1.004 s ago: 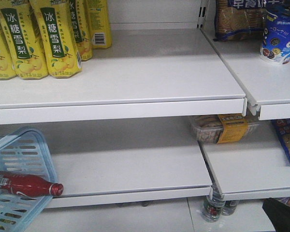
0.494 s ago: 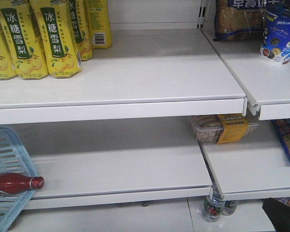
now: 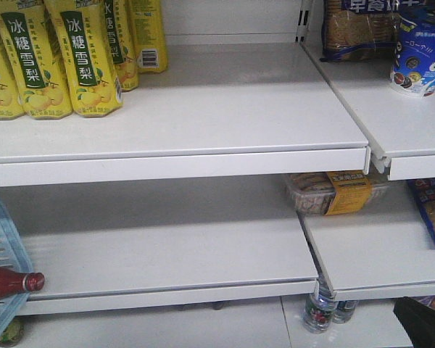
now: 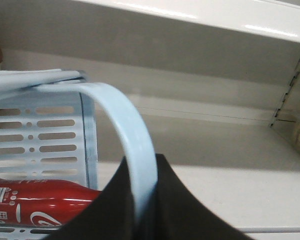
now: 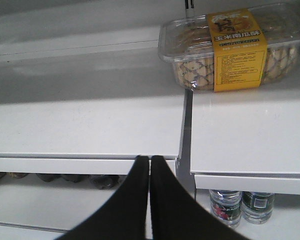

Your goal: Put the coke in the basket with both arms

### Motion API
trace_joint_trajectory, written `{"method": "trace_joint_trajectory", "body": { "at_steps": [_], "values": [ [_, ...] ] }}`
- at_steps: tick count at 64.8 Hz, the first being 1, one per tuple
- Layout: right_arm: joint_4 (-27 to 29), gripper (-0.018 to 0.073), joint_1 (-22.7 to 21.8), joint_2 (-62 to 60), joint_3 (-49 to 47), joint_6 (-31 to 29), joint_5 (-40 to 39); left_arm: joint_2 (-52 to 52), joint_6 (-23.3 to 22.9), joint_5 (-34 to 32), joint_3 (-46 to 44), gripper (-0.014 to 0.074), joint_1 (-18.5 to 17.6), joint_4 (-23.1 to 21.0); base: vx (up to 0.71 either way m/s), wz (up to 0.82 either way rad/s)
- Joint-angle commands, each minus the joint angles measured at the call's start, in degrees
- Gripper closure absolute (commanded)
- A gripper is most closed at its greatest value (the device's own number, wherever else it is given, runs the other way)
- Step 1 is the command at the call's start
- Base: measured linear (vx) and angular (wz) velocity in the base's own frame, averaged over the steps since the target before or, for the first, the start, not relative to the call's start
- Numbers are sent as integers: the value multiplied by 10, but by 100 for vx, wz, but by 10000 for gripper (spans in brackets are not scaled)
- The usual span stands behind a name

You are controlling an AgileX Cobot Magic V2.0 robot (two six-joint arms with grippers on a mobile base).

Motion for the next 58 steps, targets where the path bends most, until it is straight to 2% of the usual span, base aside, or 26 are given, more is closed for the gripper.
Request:
{"method": "trace_joint_trajectory", "body": {
  "at_steps": [1, 10, 23, 43, 58],
  "values": [
    [1, 564, -2, 2, -16, -4, -6, -12, 13, -58, 9, 604, 2, 1, 0, 0],
    [1, 564, -2, 2, -16, -4, -6, -12, 13, -59, 9, 604, 9, 3, 0, 0],
    [1, 564, -2, 2, -16, -3, -6, -12, 13, -59, 9, 604, 42, 6, 0, 0],
    [1, 564, -2, 2, -16, -3, -6, -12, 13, -59, 9, 604, 43, 8, 0, 0],
    [1, 564, -2, 2, -16, -3, -6, -12, 15, -66, 8, 604, 74, 9, 0, 0]
  ]
}}
